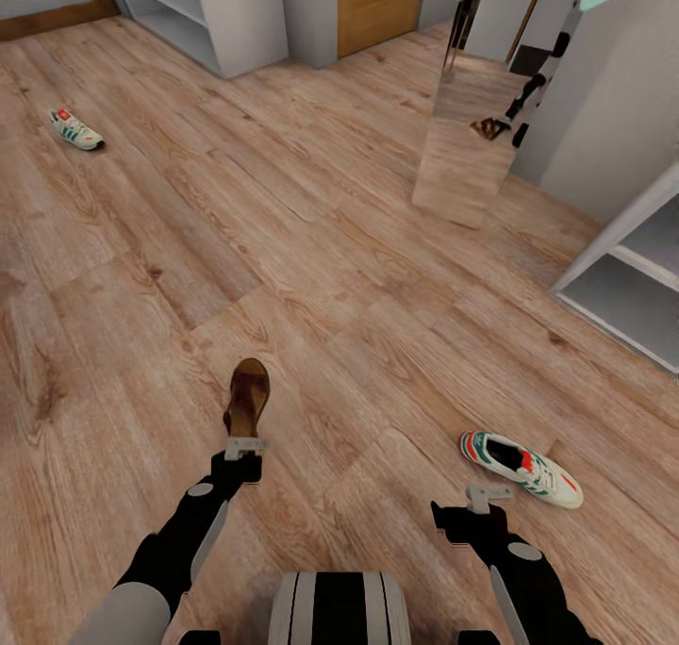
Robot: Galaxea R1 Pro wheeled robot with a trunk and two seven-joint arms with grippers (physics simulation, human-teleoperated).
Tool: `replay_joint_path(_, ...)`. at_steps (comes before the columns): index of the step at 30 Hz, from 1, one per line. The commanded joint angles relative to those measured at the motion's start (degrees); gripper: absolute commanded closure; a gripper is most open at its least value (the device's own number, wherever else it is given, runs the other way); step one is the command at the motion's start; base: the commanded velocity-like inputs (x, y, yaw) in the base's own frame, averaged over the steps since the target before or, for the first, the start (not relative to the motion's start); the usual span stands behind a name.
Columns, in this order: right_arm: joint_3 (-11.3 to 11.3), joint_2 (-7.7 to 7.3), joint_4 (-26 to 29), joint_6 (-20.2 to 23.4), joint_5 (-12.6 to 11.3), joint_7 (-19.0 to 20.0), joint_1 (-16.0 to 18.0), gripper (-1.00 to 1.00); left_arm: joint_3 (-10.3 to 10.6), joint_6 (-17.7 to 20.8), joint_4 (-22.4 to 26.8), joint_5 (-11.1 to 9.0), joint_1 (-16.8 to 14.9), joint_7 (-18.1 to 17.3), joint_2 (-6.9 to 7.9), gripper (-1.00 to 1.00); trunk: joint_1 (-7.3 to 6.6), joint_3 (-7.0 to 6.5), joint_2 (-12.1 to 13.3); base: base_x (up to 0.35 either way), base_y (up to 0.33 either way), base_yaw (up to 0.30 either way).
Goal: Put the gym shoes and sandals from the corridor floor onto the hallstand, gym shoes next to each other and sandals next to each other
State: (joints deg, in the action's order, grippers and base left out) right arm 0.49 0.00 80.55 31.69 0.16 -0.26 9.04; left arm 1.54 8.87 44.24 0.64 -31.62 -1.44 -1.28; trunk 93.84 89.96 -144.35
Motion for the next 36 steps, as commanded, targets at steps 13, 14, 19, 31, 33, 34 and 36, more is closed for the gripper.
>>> replay_joint_path(13,-0.06,-0.01,0.97,0.22,-0.19,0.31,-0.06,-1.0,0.38,21.27,25.83,-0.24,-0.45,-0.26,-0.82,1.0,-0.34,-2.85,0.16,0.0,0.0,0.0)
replay_joint_path(14,-0.06,-0.01,0.95,0.22,-0.18,0.32,-0.06,-1.0,0.45,21.46,26.12,-0.19,-0.45,-0.25,-1.55,1.0,-0.36,-3.07,0.18,0.0,0.0,0.0)
replay_joint_path(19,-0.06,-0.03,0.94,0.22,-0.23,0.34,-0.07,-1.0,0.48,21.76,26.57,-0.2,-0.38,-0.23,-3.21,1.0,-0.49,-4.18,0.24,0.0,0.0,0.0)
replay_joint_path(31,-0.06,0.0,1.02,0.22,-0.28,0.17,-0.17,-1.0,0.22,21.82,26.6,-0.36,-0.02,-0.23,-3.36,1.0,-0.8,-6.84,0.4,0.0,0.0,0.0)
replay_joint_path(33,-0.06,0.0,0.96,0.22,-0.31,0.17,-0.23,-1.0,0.22,21.85,26.6,-0.43,-0.02,-0.23,-3.37,1.0,-0.85,-7.41,0.43,0.0,0.0,0.0)
replay_joint_path(34,-0.03,0.01,0.96,0.22,-0.32,0.19,-0.24,-1.0,0.22,21.83,26.6,-0.44,0.0,-0.23,-3.38,1.0,-0.88,-7.71,0.44,0.0,0.0,0.0)
replay_joint_path(36,0.01,0.01,0.98,0.22,-0.33,0.18,-0.25,-1.0,0.22,21.86,26.6,-0.45,0.0,-0.23,-3.38,1.0,-0.93,-8.33,0.47,0.0,0.0,0.0)
